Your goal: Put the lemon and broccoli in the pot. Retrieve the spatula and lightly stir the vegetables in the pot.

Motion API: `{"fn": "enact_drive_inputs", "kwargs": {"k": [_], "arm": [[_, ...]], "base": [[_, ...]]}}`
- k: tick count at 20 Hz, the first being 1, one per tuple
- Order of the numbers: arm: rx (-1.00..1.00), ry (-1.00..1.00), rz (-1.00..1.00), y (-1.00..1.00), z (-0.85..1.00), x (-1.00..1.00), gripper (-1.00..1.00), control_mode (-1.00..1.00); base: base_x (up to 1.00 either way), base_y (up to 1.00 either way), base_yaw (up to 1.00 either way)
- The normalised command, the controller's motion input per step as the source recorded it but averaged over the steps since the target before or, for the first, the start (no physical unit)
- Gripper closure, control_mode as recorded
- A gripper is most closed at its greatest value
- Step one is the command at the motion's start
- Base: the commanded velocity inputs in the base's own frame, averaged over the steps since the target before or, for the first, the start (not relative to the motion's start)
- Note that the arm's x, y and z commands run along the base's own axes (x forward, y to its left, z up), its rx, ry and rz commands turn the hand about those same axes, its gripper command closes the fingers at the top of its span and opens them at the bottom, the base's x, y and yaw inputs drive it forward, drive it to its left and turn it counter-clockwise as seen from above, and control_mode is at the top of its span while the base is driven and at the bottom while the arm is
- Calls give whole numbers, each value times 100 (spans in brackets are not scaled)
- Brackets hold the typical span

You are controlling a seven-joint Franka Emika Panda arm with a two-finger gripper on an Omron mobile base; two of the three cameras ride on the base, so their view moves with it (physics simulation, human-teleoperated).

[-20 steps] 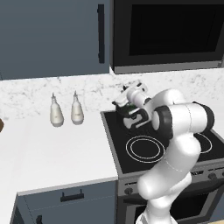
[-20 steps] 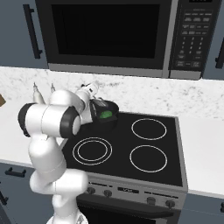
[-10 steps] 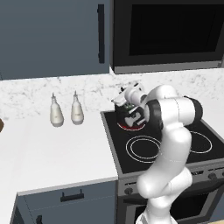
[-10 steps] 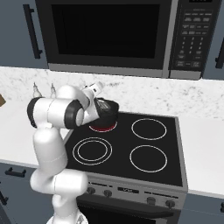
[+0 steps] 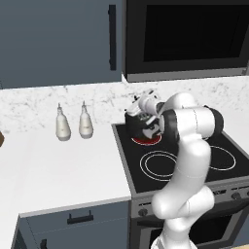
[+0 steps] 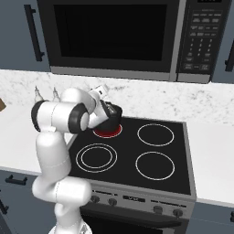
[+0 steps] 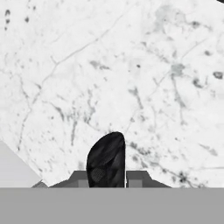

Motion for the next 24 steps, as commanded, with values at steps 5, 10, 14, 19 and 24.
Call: {"fn": "enact_drive_inputs", "kwargs": {"k": [5, 10, 14, 19, 24], "arm": [[3, 0, 0, -2, 1, -66, 100, -100], [5, -9, 0, 0, 33, -67, 100, -100], [5, -3, 0, 1, 29, -42, 100, -100], [9, 12, 0, 3, 5, -22, 100, -100], [9, 23, -2, 0, 0, -15, 100, -100]], "base": [[0, 0, 0], [0, 0, 0], [0, 0, 0], [0, 0, 0], [0, 0, 0]]}}
